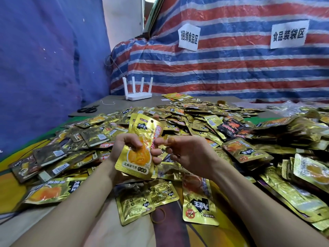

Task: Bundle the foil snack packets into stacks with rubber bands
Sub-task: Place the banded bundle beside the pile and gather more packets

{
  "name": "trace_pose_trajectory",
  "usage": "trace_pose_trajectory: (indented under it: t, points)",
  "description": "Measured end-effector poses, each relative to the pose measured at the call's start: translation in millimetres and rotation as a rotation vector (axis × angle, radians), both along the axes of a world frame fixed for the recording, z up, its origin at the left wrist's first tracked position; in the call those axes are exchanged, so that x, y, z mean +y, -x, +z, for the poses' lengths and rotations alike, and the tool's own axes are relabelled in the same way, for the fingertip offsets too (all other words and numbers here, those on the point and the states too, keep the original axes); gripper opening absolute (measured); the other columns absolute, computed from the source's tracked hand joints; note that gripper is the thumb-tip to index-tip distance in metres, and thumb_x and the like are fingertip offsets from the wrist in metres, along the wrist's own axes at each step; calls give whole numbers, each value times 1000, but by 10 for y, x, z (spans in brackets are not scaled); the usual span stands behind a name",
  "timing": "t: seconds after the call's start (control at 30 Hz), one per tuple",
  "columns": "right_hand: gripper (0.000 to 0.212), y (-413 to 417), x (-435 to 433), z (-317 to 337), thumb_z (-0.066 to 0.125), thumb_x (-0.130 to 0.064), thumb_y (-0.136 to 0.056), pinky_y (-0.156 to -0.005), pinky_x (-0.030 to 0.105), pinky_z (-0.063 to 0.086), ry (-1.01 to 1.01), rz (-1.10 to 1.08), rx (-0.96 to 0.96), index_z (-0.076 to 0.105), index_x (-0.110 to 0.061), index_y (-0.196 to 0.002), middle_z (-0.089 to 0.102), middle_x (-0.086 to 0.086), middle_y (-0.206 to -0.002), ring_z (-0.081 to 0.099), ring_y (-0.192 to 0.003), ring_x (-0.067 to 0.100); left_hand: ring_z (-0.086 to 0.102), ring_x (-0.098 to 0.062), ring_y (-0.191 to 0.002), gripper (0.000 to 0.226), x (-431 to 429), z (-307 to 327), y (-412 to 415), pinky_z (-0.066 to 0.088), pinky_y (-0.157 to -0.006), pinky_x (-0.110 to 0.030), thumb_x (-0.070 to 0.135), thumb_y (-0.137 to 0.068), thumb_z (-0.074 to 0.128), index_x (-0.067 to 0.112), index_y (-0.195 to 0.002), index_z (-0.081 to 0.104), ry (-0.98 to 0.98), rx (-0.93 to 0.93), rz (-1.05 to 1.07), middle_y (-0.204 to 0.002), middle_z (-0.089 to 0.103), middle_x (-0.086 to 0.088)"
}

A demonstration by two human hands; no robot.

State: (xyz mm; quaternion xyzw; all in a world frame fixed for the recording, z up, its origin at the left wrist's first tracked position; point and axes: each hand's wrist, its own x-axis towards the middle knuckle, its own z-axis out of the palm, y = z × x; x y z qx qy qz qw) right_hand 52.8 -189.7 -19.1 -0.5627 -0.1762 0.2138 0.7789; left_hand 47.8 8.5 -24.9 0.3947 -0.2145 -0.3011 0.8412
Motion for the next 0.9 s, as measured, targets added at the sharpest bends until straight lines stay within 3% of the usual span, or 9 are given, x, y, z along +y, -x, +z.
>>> trace_pose_trajectory:
  t: [0.07, 0.13, 0.27, 0.37, 0.43, 0.53, 0.67, 0.8, 0.9]
  points:
    - [18, 20, -12, 32, 46, -15, -80, -67, 30, 34, -63, 25, 13, 58, -10, -68, 71, 10, -94, 49, -72, 16, 42, -20, -73, 39, -7, 6, 15, 40, -70, -31, 13, -58, 50, 9, -96, 41, 5, -19, -27, -81, 51, -9]
    - [23, 36, -25, 57, 42, -19, -75, -72, 34, 33, -128, -25, 21, 51, -17, -54, 61, 6, -71, 50, -72, 20, 44, -21, -73, 40, -41, 8, 36, 40, -70, -32, 13, -58, 51, 8, -96, 43, -9, -44, -39, -80, 51, -9]
    - [26, 40, -22, 80, 40, -9, -78, -93, 39, 40, -357, -106, 10, 61, -7, -63, 43, 6, -57, 50, -91, 36, 48, -24, -71, 43, -103, 3, 40, 46, -68, -33, 10, -54, 61, 6, -94, 46, 2, -43, -34, -78, 49, -10]
    - [35, 21, 2, 69, 45, 0, -81, -88, 36, 53, -425, -102, 13, 70, 1, -105, 62, 6, -66, 65, -69, 26, 49, -25, -72, 44, -104, 1, 22, 49, -68, -34, 11, -55, 59, 3, -97, 50, 17, -36, -1, -78, 51, -10]
    - [33, -13, 10, 34, 47, 1, -90, -77, 29, 61, -411, -128, -4, 65, -3, -118, 76, 5, -89, 67, -62, 13, 50, -25, -73, 42, -94, -1, 23, 47, -70, -35, 14, -56, 55, 2, -95, 65, -31, -41, 37, -78, 50, -10]
    - [34, -39, 2, 5, 60, -6, -87, -67, 24, 61, -404, -180, -38, 64, -5, -120, 75, 11, -114, 72, -66, 12, 55, -27, -71, 40, -94, 2, 59, 47, -71, -35, 14, -55, 51, 6, -85, 77, -174, -31, 194, -78, 58, -11]
    - [44, -16, -24, -27, 75, -12, -75, -65, 29, 61, -214, -240, -134, 67, -4, -118, 75, 18, -109, 77, -77, 28, 56, -27, -66, 51, -117, -23, 5, 51, -63, -33, 4, -58, 54, 0, -108, 63, -218, 3, 543, -77, 59, -13]
    - [53, 9, 54, -108, 85, -19, -67, -71, 34, 63, 24, -253, -244, 68, -5, -116, 76, 19, -103, 76, -88, 36, 62, -32, -73, 30, -144, -54, -65, 53, -73, -47, 5, -67, 73, 5, -97, 67, -201, -13, 883, -90, 62, -22]
    - [61, 31, 106, -110, 90, -22, -67, -78, 39, 63, 159, -288, -327, 69, -4, -122, 76, 12, -109, 76, -95, 27, 66, -40, -85, 65, -139, -69, -82, 57, -78, -61, 1, -68, 80, -2, -129, 59, -185, -27, 1035, -111, 65, -35]
